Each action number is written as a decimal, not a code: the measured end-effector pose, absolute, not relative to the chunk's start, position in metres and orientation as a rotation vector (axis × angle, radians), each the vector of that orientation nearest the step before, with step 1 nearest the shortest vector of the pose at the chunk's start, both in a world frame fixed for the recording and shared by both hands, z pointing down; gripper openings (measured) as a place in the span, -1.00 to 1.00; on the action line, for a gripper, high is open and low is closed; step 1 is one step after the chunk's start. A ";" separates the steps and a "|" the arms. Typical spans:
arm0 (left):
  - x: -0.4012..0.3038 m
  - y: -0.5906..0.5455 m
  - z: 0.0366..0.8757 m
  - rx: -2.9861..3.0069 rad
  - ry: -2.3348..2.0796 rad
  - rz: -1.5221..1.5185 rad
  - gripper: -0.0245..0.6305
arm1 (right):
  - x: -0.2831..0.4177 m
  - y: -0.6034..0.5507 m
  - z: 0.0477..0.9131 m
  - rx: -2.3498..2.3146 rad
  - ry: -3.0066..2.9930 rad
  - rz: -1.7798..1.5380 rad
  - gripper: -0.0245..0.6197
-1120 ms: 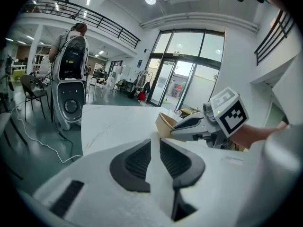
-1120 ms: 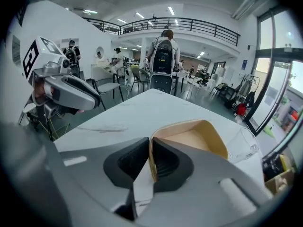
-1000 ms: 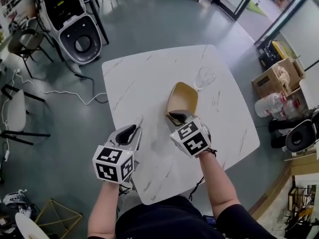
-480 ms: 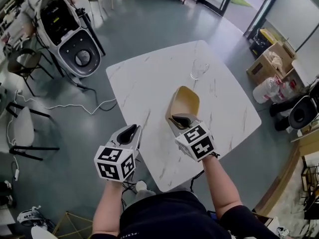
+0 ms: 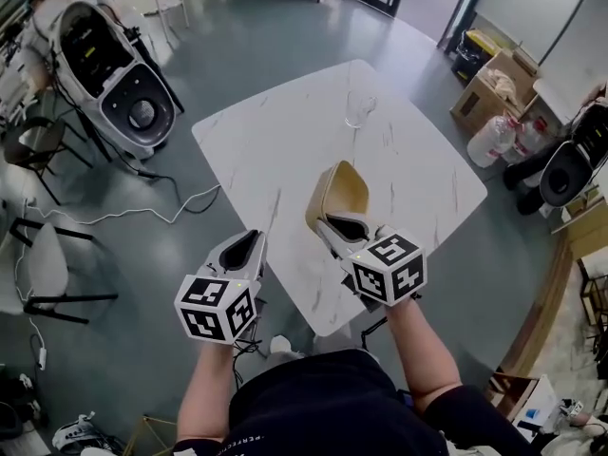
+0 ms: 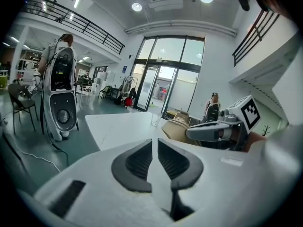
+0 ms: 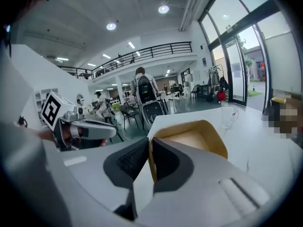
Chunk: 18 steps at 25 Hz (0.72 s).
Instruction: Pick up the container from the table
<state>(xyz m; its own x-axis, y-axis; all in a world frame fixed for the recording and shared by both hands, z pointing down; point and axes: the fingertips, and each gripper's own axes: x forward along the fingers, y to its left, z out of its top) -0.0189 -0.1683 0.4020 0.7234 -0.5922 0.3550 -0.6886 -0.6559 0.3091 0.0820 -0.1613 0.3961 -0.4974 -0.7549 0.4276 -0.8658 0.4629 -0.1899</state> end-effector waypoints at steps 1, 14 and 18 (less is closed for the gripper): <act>-0.023 -0.165 0.402 2.504 -0.986 0.307 -0.87 | 0.079 -0.156 0.392 1.401 -2.454 0.583 -0.84; -0.068 -0.136 0.392 2.521 -1.121 0.229 -0.96 | 0.049 -0.102 0.387 1.504 -2.528 0.636 -0.84; -0.070 -0.129 0.399 2.503 -1.116 0.232 -0.96 | 0.042 -0.091 0.397 1.475 -2.521 0.656 -0.84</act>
<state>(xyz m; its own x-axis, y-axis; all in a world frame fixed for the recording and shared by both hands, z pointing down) -0.0697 -0.1286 0.3994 0.6693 -0.6786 0.3027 -0.7430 -0.6074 0.2811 0.0420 -0.0912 0.3971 -0.5060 -0.7932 0.3390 -0.8578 0.4213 -0.2946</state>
